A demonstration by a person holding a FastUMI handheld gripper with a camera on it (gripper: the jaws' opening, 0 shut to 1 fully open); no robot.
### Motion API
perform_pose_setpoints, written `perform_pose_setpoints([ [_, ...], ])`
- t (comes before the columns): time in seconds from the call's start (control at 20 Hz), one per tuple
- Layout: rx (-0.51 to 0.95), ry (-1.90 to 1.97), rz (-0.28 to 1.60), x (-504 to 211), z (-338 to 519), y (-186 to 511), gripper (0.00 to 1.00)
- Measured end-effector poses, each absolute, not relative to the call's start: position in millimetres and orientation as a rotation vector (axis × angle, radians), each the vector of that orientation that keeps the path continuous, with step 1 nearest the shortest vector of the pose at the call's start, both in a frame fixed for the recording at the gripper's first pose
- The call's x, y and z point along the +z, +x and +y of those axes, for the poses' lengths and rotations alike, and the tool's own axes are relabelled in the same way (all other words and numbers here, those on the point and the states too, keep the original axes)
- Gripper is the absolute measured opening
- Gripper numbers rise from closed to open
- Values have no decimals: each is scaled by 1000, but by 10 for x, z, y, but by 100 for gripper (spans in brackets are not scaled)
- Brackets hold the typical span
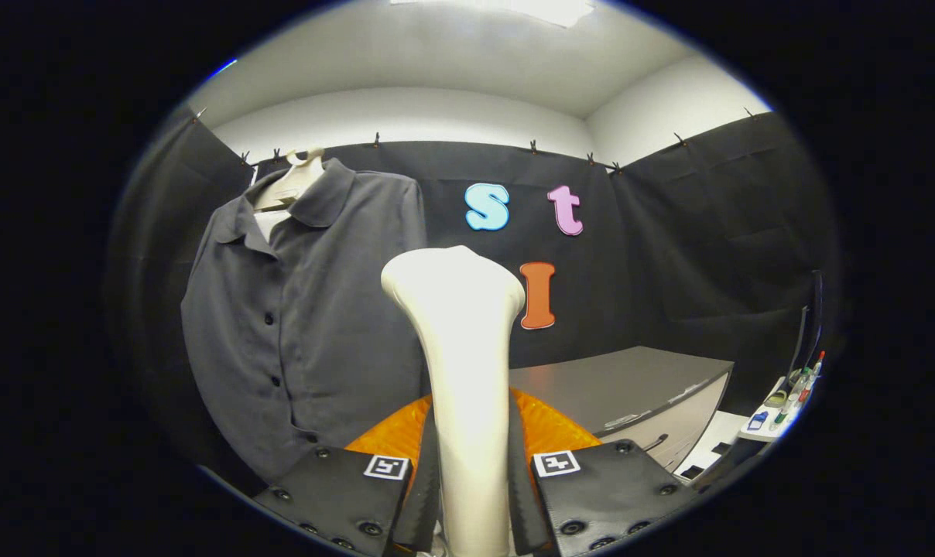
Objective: Iron the clothes twice with a garment steamer, once on the left side and once on the right side.
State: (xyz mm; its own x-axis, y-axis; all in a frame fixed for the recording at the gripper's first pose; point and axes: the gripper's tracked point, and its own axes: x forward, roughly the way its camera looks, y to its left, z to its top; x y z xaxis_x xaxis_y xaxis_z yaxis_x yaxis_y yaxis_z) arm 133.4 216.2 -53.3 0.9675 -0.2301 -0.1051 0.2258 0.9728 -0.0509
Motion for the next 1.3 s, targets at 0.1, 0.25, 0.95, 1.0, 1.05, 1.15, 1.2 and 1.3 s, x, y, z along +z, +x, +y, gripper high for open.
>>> perform_pose_setpoints([
  [0.1, -212, -38, 84, -474, 2441, 1326, 45],
  [0.25, -168, -33, 62, -402, 2834, 1447, 45],
  [0.95, -78, -70, 91, -690, 3530, 2199, 45],
  [1.0, -78, -73, 102, -745, 3536, 2246, 45],
  [1.05, -77, -72, 113, -793, 3552, 2280, 45],
  [1.15, -79, -74, 131, -903, 3554, 2321, 45],
  [1.2, -85, -81, 138, -952, 3551, 2338, 45],
  [1.3, -97, -104, 139, -981, 3539, 2344, 45],
])
